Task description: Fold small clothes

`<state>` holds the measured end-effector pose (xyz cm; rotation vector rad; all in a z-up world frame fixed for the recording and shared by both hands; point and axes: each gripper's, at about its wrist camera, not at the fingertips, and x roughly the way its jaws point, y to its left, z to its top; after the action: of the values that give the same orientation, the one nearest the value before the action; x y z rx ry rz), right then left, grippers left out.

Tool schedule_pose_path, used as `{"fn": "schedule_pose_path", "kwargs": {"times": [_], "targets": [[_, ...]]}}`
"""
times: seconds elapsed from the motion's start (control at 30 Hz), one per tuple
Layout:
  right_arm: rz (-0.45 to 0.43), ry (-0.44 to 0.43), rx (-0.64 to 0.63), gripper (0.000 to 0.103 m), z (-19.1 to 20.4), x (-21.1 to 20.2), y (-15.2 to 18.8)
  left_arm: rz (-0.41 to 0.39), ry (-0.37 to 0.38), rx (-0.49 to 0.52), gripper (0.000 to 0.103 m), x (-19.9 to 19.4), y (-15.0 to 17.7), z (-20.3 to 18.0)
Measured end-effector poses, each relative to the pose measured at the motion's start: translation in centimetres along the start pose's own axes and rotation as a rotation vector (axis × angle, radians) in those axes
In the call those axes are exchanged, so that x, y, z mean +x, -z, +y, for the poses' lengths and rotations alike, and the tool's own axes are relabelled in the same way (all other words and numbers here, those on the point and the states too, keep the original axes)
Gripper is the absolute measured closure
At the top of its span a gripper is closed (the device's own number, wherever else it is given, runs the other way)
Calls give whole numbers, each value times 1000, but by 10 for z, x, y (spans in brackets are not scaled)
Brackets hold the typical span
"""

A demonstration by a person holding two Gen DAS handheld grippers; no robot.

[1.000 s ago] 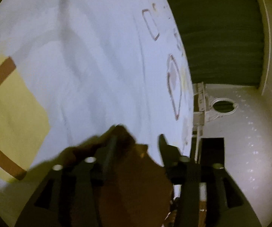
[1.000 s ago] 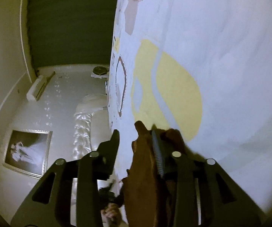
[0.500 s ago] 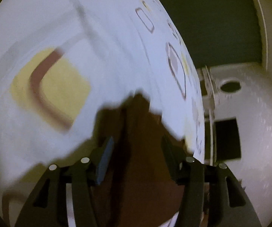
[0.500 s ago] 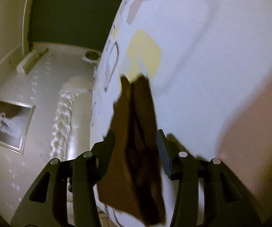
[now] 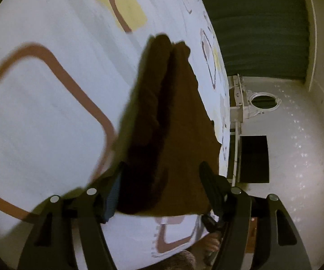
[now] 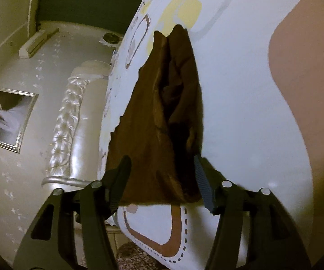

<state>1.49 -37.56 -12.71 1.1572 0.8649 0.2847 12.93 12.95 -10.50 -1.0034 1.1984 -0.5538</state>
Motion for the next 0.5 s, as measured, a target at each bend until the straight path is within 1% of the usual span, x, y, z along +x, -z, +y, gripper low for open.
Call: {"fn": "schedule_pose_path", "kwargs": {"times": [0.03, 0.1, 0.13, 0.17, 0.2, 0.23, 0.27, 0.3, 0.33, 0.4, 0.5], "targets": [[5, 0, 1, 58, 0, 1, 0, -1, -22, 15, 38, 4, 3, -5], [17, 15, 6, 73, -3, 3, 0, -2, -63, 62, 38, 10, 8, -16], [18, 19, 9, 77, -5, 2, 0, -6, -87, 86, 40, 12, 11, -21], [19, 25, 13, 85, -8, 2, 0, -10, -101, 95, 43, 13, 13, -22], [20, 30, 15, 94, -9, 3, 0, -13, -116, 100, 51, 14, 14, -22], [22, 37, 17, 96, -12, 4, 0, -17, -134, 97, 63, 15, 14, -21], [21, 38, 18, 98, -15, 2, 1, -21, -152, 92, 69, 16, 14, -18], [19, 32, 20, 98, -18, 0, 2, -21, -164, 90, 84, 15, 13, -14], [16, 28, 22, 99, -19, -1, 3, -19, -183, 90, 90, 16, 14, -11], [13, 36, 8, 99, -18, -1, 3, -21, -192, 103, 93, 15, 15, -9], [10, 46, -6, 99, -17, -4, 3, -37, -257, 186, 94, 16, 18, -18]]}}
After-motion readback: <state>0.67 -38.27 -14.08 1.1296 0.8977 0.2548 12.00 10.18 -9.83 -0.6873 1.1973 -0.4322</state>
